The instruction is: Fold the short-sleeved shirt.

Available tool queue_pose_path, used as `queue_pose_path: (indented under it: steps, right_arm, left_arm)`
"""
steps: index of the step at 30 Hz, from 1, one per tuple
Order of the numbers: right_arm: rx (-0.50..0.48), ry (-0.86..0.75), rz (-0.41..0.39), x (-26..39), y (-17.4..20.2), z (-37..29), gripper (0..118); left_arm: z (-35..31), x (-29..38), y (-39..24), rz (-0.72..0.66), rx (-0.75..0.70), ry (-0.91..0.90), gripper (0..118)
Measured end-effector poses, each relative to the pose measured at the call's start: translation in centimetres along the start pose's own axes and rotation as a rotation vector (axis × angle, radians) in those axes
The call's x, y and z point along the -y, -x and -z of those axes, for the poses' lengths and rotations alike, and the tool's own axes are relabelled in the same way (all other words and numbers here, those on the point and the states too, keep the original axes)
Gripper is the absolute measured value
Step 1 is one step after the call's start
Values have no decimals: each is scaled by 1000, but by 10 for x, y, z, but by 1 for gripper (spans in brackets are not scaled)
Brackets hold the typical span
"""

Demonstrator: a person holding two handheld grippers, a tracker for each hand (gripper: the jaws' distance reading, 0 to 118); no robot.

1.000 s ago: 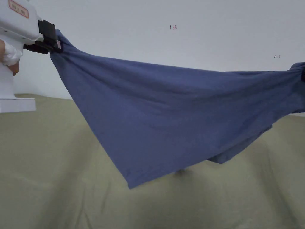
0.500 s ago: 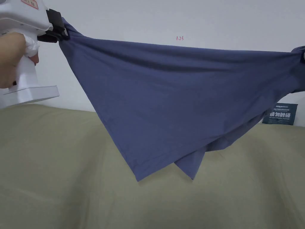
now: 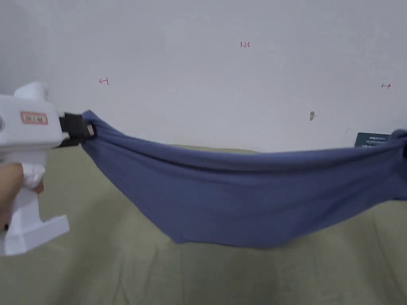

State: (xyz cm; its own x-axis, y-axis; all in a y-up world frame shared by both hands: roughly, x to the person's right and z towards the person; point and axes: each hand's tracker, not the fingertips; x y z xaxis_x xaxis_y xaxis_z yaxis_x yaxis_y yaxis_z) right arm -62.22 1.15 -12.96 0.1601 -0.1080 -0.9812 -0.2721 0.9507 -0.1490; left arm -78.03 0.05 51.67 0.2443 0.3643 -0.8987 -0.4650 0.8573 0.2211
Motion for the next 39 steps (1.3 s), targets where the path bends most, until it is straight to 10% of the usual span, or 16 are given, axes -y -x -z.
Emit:
queue_pose_path:
  steps: [33, 34, 36, 37, 39]
  right_arm:
    - [-17, 394, 159, 264, -17, -181, 4]
    - [-8, 392, 151, 263, -13, -183, 4]
    - [19, 387, 98, 259, -4, -187, 14]
    - [37, 361, 58, 254, 2, -191, 33]
    - [42, 305, 0, 243, 15, -201, 94]
  left_arm:
    - [-181, 282, 82, -282, -68, 370, 8]
    - [-185, 284, 79, -288, -81, 372, 17]
    - [-196, 284, 68, -276, -118, 343, 84]
    - [-203, 283, 62, -249, -129, 290, 106]
    - [-216, 273, 53, -137, -148, 146, 111]
